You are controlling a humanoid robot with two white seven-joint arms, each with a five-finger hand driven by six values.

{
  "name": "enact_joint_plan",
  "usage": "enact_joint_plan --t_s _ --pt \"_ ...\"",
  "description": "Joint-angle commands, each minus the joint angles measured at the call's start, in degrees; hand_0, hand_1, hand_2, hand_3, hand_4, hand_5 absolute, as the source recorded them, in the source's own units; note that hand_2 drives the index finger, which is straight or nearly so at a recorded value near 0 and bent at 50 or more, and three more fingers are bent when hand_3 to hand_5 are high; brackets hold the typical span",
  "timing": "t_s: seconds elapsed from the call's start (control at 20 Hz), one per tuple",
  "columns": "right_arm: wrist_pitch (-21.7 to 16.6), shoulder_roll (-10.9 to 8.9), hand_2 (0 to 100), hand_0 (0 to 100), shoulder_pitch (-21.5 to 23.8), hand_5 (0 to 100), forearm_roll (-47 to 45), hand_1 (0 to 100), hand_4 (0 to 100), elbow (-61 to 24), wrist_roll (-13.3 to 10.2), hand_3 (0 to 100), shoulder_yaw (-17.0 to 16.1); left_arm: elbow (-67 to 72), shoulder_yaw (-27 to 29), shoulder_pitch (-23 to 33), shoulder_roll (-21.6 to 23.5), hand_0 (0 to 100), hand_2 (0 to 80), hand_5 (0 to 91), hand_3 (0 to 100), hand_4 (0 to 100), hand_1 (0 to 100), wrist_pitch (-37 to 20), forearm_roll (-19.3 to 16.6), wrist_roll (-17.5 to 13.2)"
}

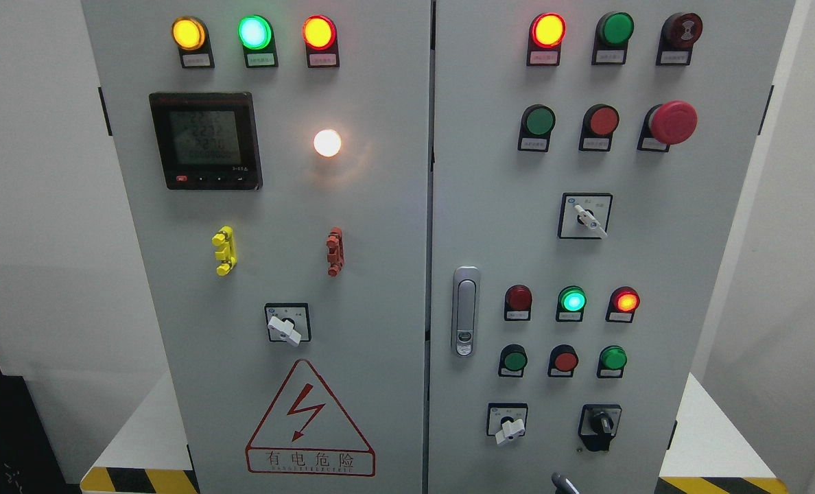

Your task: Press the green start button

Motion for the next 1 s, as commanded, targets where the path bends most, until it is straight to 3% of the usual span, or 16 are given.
enact_joint_plan --t_s 0.0,0.4,0.65,0.8,0.95 --pt "0.1 0.01 0 21 -0.1 0 0.1 5 0 -0.2 0.3 0 -0.1 0.0 0.0 0.0 0.0 12 0.0 0.0 0 0 56 0.0 0.0 0.0" --pt "0.0 0.1 0 20 -1.3 0 1.4 7 0 -0.2 0.5 0 -0.2 0.0 0.0 0.0 0.0 12 0.0 0.0 0 0 56 0.0 0.0 0.0" --pt "0.0 0.1 0 18 -5.3 0 7.3 12 0 0.7 0.5 13 -2.5 0.0 0.0 0.1 0.0 12 0.0 0.0 0 0 56 0.0 0.0 0.0" --pt "-0.3 0.1 0 17 -7.4 0 11.2 14 13 1.3 0.5 22 -3.8 0.1 0.0 0.1 0.0 12 0.0 0.0 0 0 56 0.0 0.0 0.0" --pt "-2.4 0.01 0 18 -9.5 0 16.2 14 19 2.7 0.5 28 -5.8 0.0 0.0 0.0 0.0 12 0.0 0.0 0 0 56 0.0 0.0 0.0"
